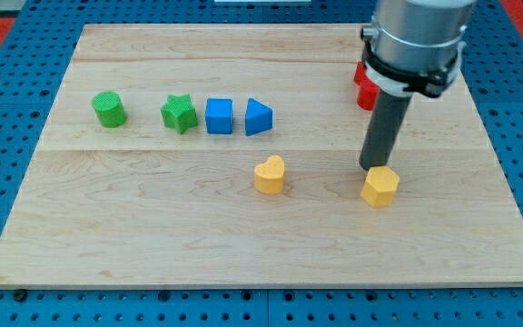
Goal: Move yellow heart towards the yellow hexagon
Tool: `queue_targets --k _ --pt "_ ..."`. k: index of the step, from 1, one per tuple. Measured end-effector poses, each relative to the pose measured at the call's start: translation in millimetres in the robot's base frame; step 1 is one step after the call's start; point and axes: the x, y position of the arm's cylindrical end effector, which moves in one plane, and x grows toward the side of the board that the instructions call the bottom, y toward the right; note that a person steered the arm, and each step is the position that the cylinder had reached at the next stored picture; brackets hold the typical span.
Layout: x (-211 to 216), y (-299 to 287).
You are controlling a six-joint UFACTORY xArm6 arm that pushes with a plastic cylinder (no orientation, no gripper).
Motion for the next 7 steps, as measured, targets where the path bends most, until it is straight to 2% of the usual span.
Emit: queue_targets --k 2,3,4,5,7 --pt "20 -48" --pt "48 -105" --pt "80 -127" --pt "70 -185" --pt "18 -226"
